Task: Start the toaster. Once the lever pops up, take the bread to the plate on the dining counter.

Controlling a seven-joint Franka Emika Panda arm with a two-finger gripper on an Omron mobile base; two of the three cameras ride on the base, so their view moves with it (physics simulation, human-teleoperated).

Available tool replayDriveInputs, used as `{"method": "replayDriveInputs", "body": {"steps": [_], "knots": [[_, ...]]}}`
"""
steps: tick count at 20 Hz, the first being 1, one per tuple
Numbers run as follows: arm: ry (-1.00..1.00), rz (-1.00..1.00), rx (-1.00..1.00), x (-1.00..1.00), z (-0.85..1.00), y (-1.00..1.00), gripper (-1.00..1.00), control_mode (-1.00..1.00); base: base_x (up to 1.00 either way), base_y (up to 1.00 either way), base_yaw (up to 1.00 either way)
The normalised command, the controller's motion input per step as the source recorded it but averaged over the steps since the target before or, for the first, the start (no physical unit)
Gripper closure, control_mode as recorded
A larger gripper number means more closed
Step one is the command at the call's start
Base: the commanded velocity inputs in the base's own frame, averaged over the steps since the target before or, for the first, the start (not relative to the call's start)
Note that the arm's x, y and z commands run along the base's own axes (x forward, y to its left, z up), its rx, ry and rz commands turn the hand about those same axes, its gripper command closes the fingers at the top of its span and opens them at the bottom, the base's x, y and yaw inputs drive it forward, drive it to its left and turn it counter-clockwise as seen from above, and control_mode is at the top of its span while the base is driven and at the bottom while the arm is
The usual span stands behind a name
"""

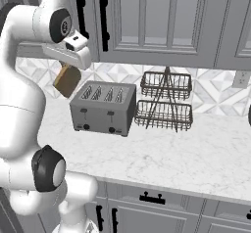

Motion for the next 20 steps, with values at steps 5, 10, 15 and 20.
{"method": "replayDriveInputs", "body": {"steps": [5,10,15,20], "knots": [[-0.12,0.01,-0.04,-0.83,-0.48,-0.28,1.0,-1.0,0.0,0.0,0.0],[-0.24,0.0,-0.09,-0.58,-0.47,-0.18,1.0,-1.0,0.0,0.0,0.0],[-0.14,0.0,-0.04,-0.3,-0.13,-0.11,1.0,-1.0,0.0,0.0,0.0],[0.0,0.0,0.0,-0.05,0.0,-0.18,1.0,-1.0,0.0,0.0,0.0]]}}
